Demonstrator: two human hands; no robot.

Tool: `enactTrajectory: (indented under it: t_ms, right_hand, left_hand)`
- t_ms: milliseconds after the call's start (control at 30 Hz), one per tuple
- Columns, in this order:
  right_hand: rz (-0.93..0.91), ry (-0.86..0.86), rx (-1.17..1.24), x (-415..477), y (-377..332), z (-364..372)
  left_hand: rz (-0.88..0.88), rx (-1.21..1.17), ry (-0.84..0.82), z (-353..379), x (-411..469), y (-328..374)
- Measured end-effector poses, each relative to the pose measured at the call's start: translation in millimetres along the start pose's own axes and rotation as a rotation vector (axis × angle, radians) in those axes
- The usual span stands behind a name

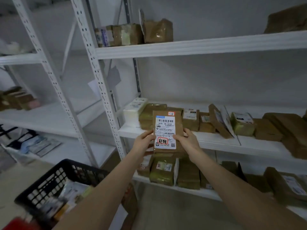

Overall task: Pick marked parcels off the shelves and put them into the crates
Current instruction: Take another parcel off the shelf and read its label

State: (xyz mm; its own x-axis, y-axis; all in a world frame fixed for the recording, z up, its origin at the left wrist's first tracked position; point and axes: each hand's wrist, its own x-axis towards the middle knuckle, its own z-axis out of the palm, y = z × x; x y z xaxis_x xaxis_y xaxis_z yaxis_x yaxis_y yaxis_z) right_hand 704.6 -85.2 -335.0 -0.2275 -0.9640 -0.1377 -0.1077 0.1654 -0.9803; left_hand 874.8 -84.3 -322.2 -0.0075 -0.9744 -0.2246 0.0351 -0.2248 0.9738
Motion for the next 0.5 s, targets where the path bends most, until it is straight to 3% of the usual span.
enactTrajectory:
  t_ms: [500]
  right_hand:
    - [0.179, -0.531, -0.245, -20.2, 116.0, 191.9]
  left_hand:
    - [-0.274, -0.224, 0.487, -157.9, -45.1, -161.4]
